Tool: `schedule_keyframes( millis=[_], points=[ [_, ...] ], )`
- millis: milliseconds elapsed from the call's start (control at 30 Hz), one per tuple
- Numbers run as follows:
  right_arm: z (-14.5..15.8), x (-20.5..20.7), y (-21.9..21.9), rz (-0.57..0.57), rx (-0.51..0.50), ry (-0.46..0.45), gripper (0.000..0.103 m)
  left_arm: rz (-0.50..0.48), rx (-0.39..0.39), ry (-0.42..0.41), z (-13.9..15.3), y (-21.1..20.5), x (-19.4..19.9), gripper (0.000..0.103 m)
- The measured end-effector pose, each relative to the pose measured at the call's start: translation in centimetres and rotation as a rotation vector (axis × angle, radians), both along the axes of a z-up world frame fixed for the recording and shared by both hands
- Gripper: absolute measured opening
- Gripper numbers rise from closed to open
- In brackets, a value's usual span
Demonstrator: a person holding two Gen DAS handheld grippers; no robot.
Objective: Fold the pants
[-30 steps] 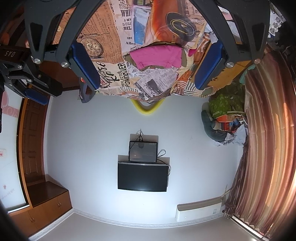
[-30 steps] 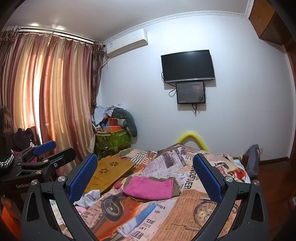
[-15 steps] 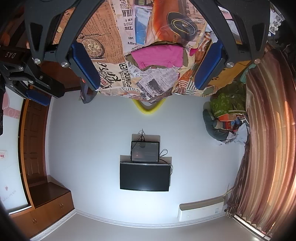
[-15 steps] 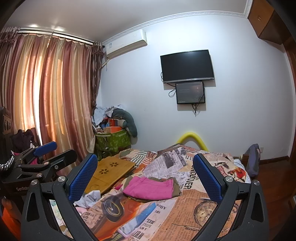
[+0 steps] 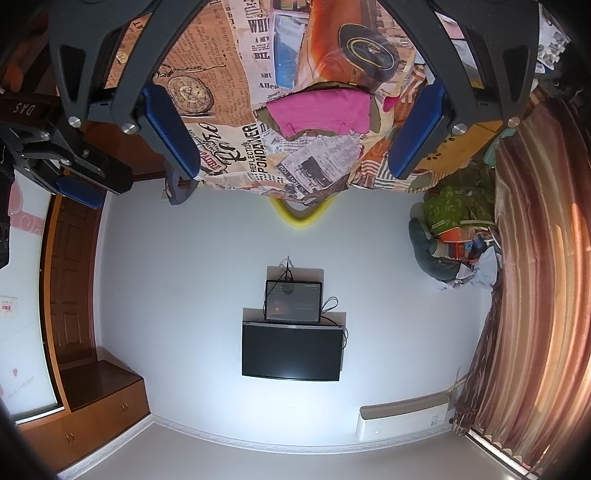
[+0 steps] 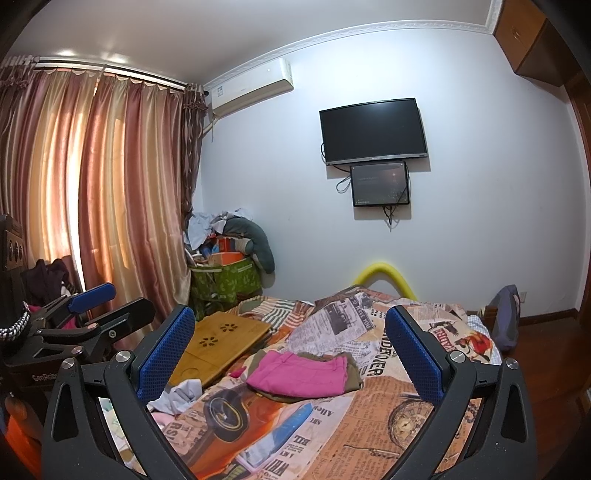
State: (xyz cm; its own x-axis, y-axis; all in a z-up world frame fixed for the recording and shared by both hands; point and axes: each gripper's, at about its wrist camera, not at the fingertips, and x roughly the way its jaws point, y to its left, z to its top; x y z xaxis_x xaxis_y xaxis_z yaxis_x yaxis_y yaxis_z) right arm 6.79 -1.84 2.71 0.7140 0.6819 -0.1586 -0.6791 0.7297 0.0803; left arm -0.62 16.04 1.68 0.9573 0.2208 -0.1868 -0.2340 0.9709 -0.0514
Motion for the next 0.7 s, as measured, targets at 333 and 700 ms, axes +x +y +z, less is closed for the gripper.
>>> schedule_keyframes(
  millis=[333, 700],
  points=[
    [0.06, 0.03, 0.00, -0.001, -0.002, 0.004, 0.103, -0.011, -0.018, 0.010, 0.03, 0.00, 0.26, 0.103],
    [0.13, 0.37, 0.22, 0.002, -0.001, 0.016, 0.103, -0.015, -0.007, 0.021, -0.06, -0.08, 0.51, 0.103]
  ],
)
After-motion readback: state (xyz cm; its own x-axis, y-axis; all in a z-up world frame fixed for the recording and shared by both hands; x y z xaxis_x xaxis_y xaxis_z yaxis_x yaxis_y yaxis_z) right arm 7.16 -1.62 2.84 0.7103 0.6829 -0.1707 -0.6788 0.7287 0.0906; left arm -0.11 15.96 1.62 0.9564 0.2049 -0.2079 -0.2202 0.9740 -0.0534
